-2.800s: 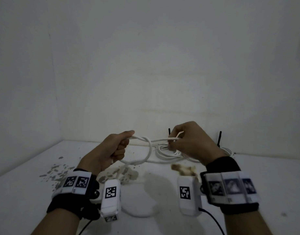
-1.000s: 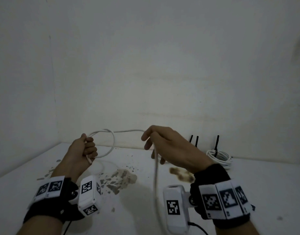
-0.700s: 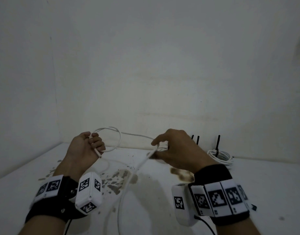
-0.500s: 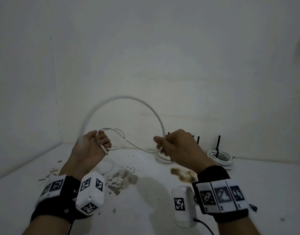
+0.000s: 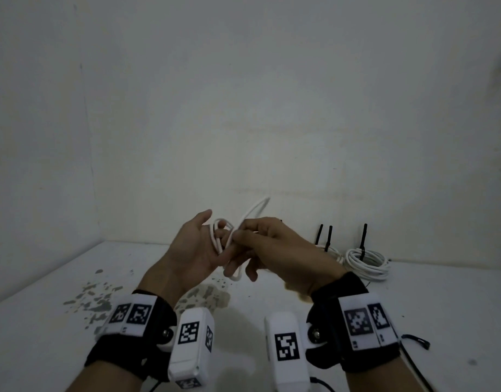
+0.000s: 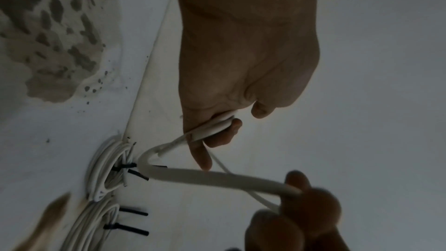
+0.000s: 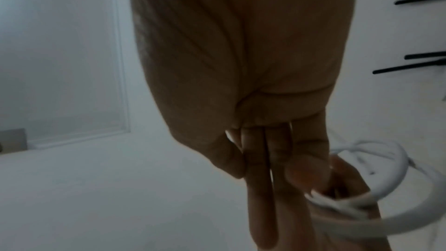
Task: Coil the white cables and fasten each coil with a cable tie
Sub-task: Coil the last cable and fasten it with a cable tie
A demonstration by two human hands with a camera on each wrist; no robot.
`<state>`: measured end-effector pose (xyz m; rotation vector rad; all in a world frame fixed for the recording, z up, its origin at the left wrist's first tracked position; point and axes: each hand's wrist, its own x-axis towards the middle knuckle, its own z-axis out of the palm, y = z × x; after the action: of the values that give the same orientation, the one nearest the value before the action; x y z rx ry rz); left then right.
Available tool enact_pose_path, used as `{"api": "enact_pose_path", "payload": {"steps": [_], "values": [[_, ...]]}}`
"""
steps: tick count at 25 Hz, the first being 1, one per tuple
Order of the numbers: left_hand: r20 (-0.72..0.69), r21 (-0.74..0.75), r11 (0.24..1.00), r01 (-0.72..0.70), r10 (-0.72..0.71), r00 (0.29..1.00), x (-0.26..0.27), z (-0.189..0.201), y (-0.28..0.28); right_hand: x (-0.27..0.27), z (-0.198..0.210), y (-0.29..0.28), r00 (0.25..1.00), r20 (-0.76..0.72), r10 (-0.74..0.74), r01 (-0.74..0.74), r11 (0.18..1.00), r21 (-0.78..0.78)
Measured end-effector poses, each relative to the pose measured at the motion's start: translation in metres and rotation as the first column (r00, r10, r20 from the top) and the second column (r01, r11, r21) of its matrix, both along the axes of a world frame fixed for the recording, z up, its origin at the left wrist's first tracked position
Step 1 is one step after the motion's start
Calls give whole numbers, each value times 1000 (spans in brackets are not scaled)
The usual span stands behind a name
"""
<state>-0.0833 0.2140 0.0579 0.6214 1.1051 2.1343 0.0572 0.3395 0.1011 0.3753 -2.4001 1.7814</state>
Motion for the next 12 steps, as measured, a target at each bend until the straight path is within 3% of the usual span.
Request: {"api": "enact_pose_path", "payload": {"steps": [6, 12], "values": [[-128, -137, 990, -11, -7, 992, 30, 11, 9, -18, -14, -4, 991, 32, -132, 135, 967, -214], [-186, -243, 970, -31, -15, 982, 29, 10, 13, -29, -20, 5, 943, 53, -330, 320, 845, -428]]}}
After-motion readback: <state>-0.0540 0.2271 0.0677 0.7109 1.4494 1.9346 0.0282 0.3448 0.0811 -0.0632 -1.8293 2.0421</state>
